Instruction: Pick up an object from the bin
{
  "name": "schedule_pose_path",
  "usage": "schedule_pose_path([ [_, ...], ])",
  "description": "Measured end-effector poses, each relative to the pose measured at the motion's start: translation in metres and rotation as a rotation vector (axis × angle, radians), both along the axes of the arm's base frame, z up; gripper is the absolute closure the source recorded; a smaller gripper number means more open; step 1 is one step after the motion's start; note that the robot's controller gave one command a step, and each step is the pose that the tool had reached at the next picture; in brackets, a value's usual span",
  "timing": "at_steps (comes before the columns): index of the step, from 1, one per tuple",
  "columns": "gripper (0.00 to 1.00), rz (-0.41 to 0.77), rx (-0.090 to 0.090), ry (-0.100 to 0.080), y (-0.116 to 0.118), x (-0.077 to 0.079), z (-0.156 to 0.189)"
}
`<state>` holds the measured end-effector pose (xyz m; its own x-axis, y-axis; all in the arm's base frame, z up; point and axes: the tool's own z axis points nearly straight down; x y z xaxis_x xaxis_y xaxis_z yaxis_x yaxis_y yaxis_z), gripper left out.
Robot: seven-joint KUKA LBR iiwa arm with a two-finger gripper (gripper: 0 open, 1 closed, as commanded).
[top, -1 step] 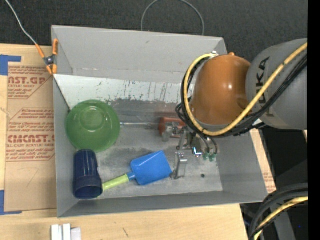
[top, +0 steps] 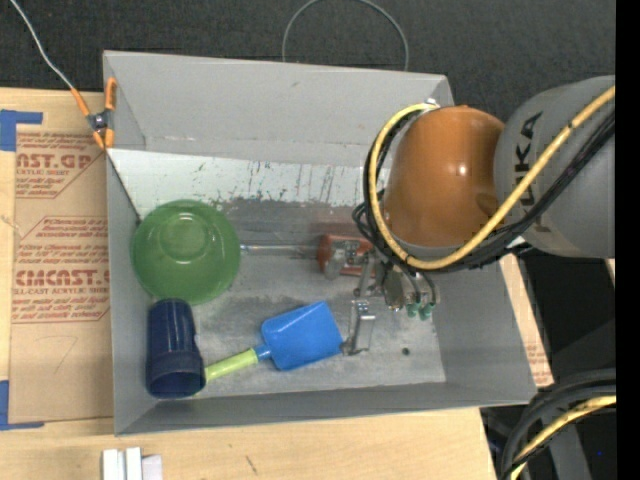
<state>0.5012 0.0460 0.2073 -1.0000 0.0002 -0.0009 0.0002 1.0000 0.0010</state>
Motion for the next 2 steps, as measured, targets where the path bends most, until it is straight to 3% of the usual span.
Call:
schedule_pose_path([
  [1, 0.0, 0.095, 0.0, 0.009, 0.037, 0.001, -0.14],
  [2, 0.0, 0.408, 0.0, -0.007, 0.039, 0.007, -0.054],
])
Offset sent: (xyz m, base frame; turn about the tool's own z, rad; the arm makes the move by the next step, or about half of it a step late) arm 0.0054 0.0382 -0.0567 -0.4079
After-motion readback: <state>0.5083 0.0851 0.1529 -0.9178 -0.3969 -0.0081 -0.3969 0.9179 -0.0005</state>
